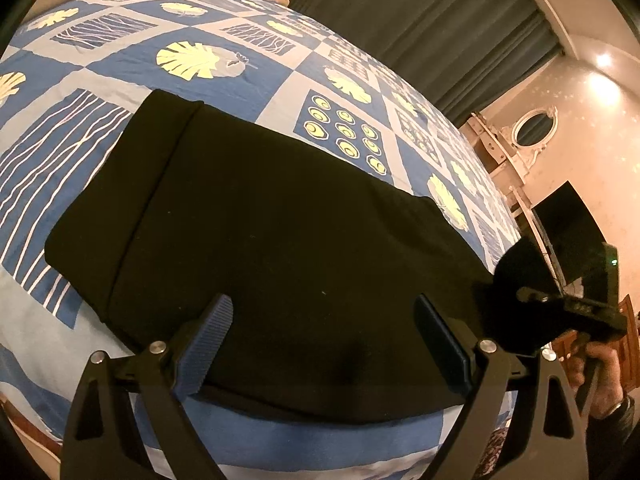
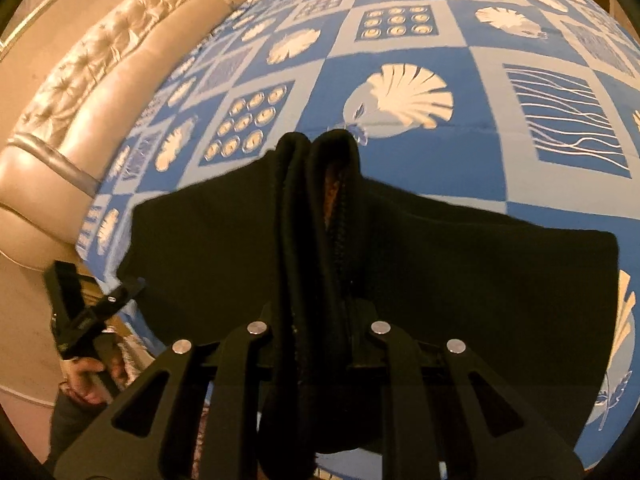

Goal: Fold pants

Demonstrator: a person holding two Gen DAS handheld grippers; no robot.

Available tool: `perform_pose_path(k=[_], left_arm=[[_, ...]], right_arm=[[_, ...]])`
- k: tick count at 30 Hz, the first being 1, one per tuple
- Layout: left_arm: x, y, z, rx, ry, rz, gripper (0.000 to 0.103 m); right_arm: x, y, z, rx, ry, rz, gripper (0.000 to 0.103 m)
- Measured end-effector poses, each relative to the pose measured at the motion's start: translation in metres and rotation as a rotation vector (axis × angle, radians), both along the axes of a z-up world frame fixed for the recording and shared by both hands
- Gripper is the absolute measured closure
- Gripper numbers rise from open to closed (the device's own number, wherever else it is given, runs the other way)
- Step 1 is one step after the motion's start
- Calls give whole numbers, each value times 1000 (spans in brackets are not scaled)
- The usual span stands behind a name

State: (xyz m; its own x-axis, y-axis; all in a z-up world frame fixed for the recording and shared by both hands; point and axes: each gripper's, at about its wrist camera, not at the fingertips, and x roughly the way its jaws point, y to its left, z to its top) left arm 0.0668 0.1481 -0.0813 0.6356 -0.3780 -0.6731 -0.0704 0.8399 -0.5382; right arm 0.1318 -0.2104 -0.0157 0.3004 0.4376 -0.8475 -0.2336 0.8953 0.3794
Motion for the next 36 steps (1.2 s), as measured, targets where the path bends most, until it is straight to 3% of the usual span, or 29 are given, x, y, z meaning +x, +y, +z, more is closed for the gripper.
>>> perform_pose_path(k=[10, 19, 24, 29, 36], left_arm=[[0, -1, -1, -6, -4, 4, 12], [-1, -1, -1, -4, -4, 3, 12], [-1, -1, -1, -5, -4, 5, 12], [-1, -2, -1, -3, -5, 3, 12], [-1, -2, -1, 0, -9, 1, 12]], right_arm=[[-4, 34, -26, -145, -23, 9, 80], [-8, 54, -31, -203, -48, 22, 66], [-12, 63, -33, -198, -53, 37, 57], [-18, 76, -32, -179, -53, 64, 55], [-36, 88, -13, -71, -67, 164, 55]])
